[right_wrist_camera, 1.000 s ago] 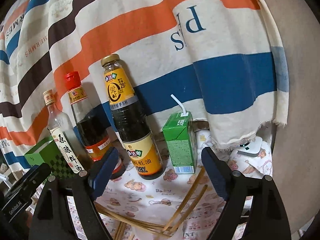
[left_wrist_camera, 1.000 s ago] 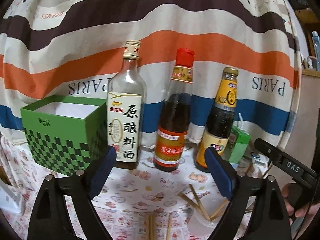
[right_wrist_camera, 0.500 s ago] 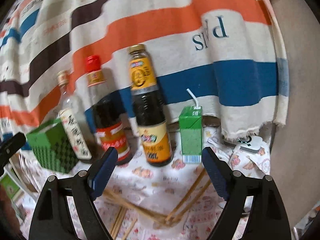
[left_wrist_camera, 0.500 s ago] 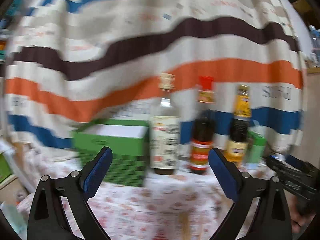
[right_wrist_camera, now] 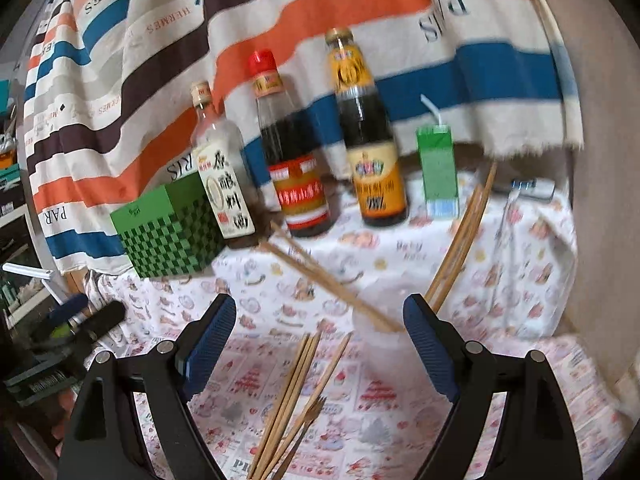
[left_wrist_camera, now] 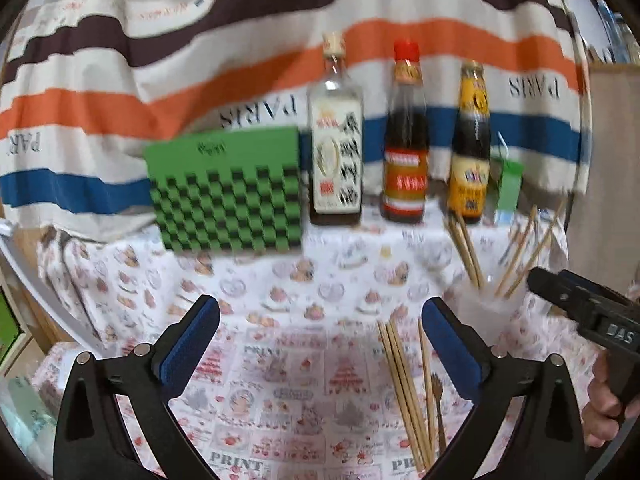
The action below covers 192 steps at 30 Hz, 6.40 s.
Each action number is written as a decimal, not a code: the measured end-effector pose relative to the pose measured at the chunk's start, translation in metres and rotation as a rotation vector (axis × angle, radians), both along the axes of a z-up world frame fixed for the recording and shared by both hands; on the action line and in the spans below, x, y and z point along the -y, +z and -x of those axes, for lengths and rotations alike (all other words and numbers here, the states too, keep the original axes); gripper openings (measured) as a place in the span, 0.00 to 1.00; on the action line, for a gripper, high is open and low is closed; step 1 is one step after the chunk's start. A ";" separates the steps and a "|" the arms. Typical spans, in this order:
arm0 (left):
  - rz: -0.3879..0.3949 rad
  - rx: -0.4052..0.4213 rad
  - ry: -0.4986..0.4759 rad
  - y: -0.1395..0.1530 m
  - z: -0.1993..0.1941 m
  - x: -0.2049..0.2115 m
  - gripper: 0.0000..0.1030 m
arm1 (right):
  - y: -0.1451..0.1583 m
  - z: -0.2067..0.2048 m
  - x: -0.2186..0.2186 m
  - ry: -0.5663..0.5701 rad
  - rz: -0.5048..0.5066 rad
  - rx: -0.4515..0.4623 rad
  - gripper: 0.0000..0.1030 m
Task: Organize utensils
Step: 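Withdraw both open grippers from the cup back over the chopstick pile, then grasp another bamboo chopstick from the pile with the right gripper, then grasp a chopstick with the left gripper while the right gripper lifts its chopstick, then carry both upright chopsticks over the plastic cup and lower them in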
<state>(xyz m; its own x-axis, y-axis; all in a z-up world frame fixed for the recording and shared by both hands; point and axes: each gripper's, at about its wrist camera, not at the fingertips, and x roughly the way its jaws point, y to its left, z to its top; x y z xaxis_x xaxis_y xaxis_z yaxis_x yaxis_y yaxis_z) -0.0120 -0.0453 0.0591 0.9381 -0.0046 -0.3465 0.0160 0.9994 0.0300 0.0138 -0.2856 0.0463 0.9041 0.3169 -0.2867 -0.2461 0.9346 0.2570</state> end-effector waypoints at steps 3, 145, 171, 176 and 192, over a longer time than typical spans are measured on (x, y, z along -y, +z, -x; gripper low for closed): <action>0.073 -0.043 -0.033 -0.020 -0.006 -0.004 0.98 | -0.018 -0.015 -0.009 0.033 0.061 -0.069 0.85; 0.122 -0.131 -0.166 -0.028 -0.015 0.006 0.04 | -0.055 -0.051 0.009 -0.037 0.073 -0.289 0.03; 0.239 0.059 -0.089 0.009 0.009 -0.050 0.04 | -0.076 -0.065 -0.005 0.031 0.065 -0.368 0.52; 0.194 0.083 -0.074 0.006 0.010 -0.042 0.04 | -0.076 -0.065 -0.005 0.031 0.066 -0.368 0.53; 0.249 0.072 -0.036 0.004 0.006 -0.060 0.04 | -0.082 -0.058 -0.040 0.183 0.182 -0.415 0.45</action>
